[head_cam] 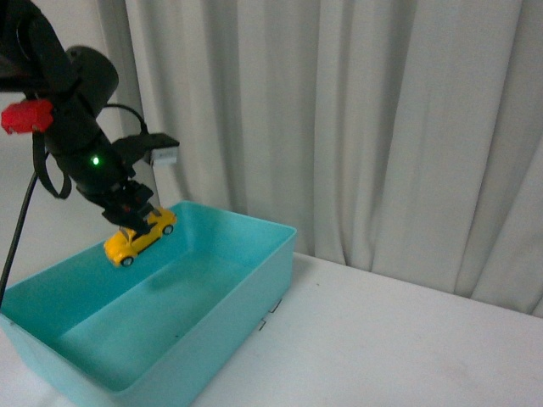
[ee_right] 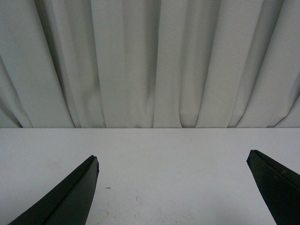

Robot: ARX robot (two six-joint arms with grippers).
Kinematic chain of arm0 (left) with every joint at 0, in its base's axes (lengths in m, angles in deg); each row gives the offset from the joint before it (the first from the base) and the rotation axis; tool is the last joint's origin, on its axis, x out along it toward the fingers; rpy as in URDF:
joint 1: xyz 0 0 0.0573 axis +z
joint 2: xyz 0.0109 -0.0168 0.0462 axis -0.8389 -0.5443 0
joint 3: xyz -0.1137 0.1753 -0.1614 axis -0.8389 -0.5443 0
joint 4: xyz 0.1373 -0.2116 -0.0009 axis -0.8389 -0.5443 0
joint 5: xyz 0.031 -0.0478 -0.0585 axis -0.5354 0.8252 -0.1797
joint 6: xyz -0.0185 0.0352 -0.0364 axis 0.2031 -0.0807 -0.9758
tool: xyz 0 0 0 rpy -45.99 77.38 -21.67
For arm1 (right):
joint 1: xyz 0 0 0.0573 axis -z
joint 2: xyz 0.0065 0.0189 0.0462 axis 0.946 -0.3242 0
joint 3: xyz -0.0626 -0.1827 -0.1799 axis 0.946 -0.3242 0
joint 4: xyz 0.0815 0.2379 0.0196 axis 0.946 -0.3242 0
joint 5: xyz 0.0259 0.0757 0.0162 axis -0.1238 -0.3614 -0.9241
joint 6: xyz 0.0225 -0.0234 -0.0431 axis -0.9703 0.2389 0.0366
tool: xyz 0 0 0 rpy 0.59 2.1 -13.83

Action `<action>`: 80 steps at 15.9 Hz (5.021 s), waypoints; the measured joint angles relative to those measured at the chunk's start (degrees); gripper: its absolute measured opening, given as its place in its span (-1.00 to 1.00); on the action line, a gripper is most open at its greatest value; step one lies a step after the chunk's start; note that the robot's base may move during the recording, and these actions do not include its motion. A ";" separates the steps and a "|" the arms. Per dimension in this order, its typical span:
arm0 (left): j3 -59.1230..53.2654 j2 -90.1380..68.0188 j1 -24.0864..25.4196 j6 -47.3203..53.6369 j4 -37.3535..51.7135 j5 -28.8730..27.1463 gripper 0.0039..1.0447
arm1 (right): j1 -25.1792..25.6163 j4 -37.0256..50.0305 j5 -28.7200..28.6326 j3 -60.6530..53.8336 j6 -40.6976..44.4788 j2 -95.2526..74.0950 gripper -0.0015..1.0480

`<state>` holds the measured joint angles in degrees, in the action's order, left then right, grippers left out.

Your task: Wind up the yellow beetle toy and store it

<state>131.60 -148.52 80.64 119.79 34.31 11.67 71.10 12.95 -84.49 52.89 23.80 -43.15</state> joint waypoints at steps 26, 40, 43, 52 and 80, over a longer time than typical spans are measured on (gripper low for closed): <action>-35.60 25.66 0.55 -26.99 56.65 18.62 0.27 | 0.00 -0.02 0.00 0.00 0.00 -0.02 0.87; -74.25 65.42 -18.12 -38.75 70.82 1.31 -0.97 | 0.00 -0.02 0.02 0.00 0.00 0.00 0.87; -76.83 72.96 -23.98 -38.80 65.42 -3.78 -0.97 | 0.00 -0.02 0.00 0.00 0.00 0.00 0.87; -79.41 87.19 -23.58 -38.84 54.66 -4.44 -0.97 | 0.00 0.00 0.00 0.00 0.00 0.00 0.87; -79.38 110.51 -23.63 -38.93 31.19 -4.46 0.86 | 0.00 0.00 0.00 0.00 0.00 0.00 0.87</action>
<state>52.22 -38.02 57.01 80.87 65.50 7.21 71.10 12.95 -84.49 52.89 23.80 -43.15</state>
